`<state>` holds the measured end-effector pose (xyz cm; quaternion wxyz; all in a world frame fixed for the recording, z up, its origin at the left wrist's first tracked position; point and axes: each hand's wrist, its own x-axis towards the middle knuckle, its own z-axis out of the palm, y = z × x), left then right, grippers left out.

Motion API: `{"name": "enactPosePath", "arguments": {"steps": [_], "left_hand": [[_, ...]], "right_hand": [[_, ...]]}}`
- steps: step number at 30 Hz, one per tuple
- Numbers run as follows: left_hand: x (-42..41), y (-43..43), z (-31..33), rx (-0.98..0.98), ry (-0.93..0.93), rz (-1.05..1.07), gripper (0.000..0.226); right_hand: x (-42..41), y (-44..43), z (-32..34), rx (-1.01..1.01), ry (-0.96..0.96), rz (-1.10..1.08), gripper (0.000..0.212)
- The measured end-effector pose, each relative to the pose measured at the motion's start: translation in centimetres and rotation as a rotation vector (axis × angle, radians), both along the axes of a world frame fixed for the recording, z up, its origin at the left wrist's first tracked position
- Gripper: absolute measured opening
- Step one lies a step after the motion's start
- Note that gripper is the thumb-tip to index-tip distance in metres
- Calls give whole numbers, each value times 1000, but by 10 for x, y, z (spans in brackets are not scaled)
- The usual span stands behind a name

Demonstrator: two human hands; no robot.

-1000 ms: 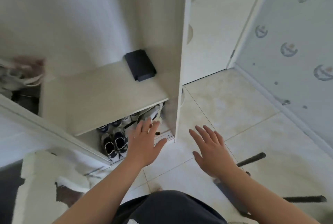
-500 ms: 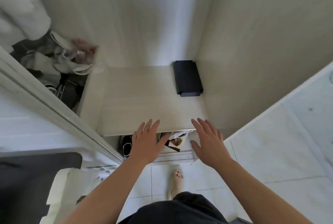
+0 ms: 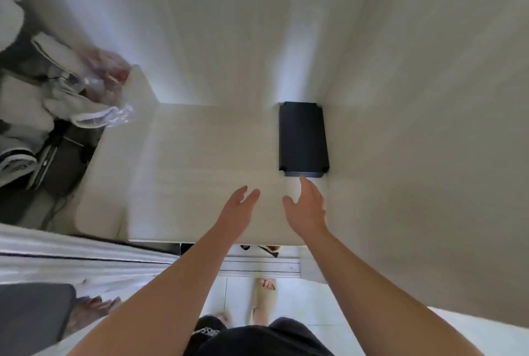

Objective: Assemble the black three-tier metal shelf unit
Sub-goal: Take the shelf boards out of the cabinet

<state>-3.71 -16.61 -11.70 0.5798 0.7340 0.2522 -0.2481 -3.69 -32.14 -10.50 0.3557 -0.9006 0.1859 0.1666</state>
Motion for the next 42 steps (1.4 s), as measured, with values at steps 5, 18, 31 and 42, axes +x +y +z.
{"name": "enactPosePath", "arguments": {"steps": [5, 18, 31, 42], "left_hand": [[52, -14, -30, 57, 55, -69, 56], [177, -60, -106, -67, 158, -92, 67], [194, -81, -112, -183, 215, 90, 72], [175, -59, -95, -262, 215, 47, 12]], "right_hand": [[47, -8, -33, 16, 17, -129, 65], [140, -57, -110, -266, 235, -25, 75], [154, -69, -124, -100, 252, -129, 69], [128, -65, -106, 91, 158, -334, 68]]}}
